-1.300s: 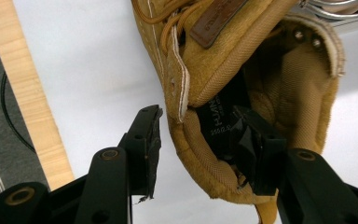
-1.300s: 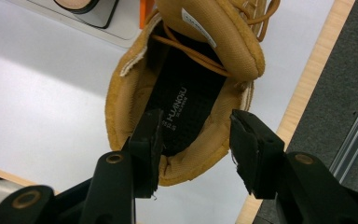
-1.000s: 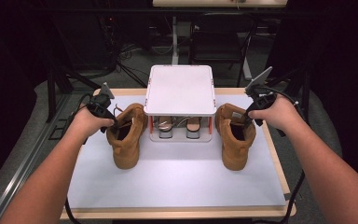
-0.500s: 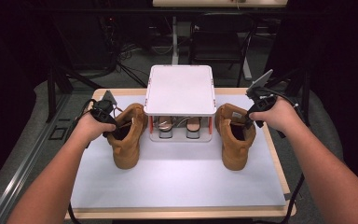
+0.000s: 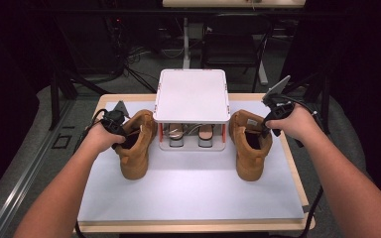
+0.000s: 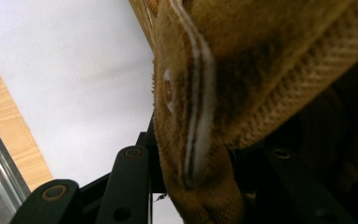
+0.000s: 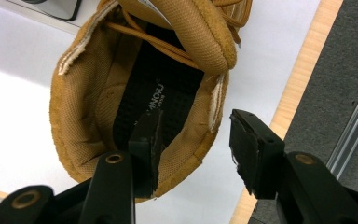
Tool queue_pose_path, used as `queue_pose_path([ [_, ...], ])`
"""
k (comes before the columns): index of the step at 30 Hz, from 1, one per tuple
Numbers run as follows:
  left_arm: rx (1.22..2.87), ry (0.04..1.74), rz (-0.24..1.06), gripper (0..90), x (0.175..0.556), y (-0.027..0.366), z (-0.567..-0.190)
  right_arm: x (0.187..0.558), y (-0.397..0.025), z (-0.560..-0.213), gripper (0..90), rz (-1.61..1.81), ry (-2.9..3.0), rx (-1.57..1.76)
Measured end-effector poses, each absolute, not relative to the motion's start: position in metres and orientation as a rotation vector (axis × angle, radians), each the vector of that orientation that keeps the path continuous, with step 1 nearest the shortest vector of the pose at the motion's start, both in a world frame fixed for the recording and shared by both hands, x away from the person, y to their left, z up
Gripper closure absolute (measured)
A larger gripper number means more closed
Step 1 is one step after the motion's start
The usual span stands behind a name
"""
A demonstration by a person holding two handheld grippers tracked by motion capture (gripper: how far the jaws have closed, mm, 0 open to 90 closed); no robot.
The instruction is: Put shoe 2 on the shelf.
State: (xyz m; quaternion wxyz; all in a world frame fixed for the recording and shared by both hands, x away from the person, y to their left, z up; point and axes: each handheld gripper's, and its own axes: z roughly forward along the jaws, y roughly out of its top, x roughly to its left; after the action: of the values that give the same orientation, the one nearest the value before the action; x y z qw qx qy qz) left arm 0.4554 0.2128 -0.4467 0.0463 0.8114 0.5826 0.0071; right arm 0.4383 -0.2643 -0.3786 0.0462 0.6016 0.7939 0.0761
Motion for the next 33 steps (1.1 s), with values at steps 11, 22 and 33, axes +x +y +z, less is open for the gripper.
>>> queue_pose_path([
  [11,2.488,1.800,-0.002,69.1,0.458,0.212,-0.452,0.443,-0.265,-0.387,54.1,0.213,2.434,1.844],
  [22,2.508,1.798,-0.010,70.0,0.458,0.213,-0.456,0.448,-0.267,-0.404,58.2,0.164,2.449,1.829],
  [33,2.509,1.803,0.000,70.3,0.459,0.212,-0.457,0.454,-0.263,-0.425,65.7,0.127,2.459,1.857],
])
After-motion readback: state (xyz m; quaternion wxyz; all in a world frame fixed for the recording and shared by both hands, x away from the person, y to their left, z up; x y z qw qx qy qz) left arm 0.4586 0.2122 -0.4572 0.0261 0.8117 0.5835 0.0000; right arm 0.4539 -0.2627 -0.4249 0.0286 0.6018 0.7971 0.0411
